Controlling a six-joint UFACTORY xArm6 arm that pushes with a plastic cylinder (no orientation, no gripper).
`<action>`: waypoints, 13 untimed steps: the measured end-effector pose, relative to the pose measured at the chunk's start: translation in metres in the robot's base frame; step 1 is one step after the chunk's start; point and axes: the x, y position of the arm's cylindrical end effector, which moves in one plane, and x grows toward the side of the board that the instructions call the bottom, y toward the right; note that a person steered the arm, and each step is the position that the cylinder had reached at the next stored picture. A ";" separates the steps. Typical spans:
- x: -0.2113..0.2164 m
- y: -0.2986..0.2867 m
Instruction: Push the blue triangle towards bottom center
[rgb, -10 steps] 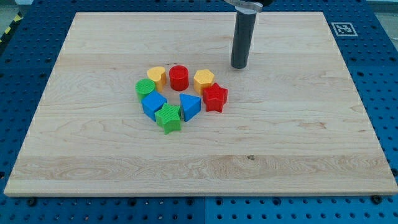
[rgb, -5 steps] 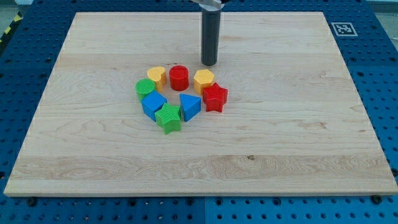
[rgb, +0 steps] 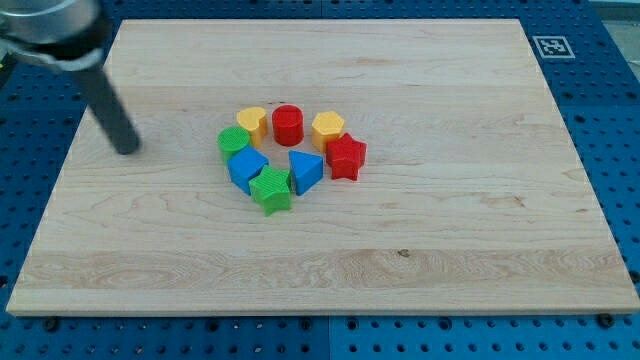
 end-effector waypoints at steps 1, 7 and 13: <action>0.000 0.068; 0.075 0.216; 0.077 0.288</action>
